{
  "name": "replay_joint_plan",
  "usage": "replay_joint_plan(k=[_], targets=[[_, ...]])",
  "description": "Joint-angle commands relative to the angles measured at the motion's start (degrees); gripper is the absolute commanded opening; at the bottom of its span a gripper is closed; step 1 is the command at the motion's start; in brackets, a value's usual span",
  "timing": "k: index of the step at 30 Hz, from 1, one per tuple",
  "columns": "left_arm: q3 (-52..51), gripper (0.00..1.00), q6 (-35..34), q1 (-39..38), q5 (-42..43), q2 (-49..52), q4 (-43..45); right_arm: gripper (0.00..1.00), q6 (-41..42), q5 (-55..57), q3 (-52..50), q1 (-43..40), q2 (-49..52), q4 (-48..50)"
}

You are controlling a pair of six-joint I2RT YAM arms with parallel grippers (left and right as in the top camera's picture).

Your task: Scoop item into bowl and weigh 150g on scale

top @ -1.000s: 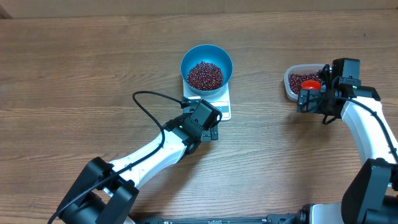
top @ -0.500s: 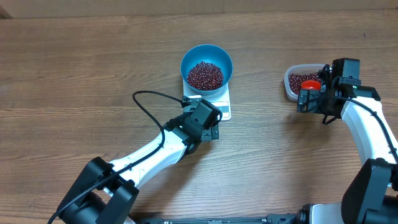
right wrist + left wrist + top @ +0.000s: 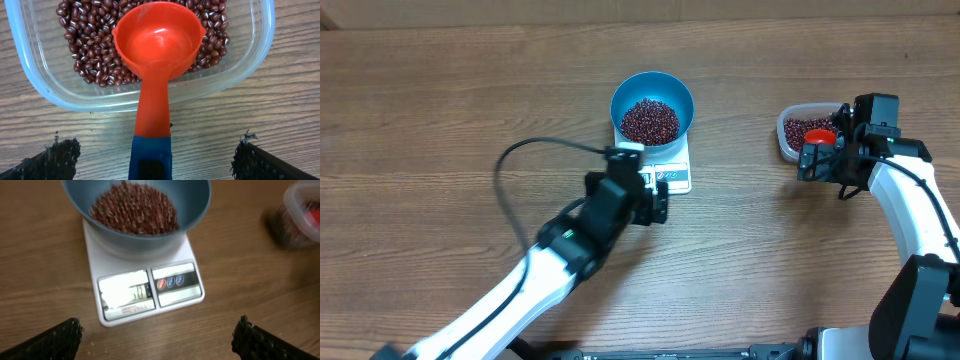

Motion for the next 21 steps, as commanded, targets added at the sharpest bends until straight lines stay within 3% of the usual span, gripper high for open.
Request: replay_joint_plan(k=[1,6,11,21], targets=[[-7.7,1.00,3.5,4.0,3.2,-7.4,4.7,1.00,-0.3,0.5,-0.3,0.2,0.2,0.3],[-19.4,0.99,6.1,10.9,11.5,-19.4,17.7,1.00,-0.3,0.5,-0.3,0.2,0.2,0.3],[-27.7,1.00,13.3,16.1,17.7,-30.9,27.8,1.00,-0.3,0.5,-0.3,0.2,0.2,0.3],[-34.1,1.00,19.1,26.3,21.6,-47.5,28.8,1.00,-0.3,0.5,-0.3,0.2,0.2,0.3]])
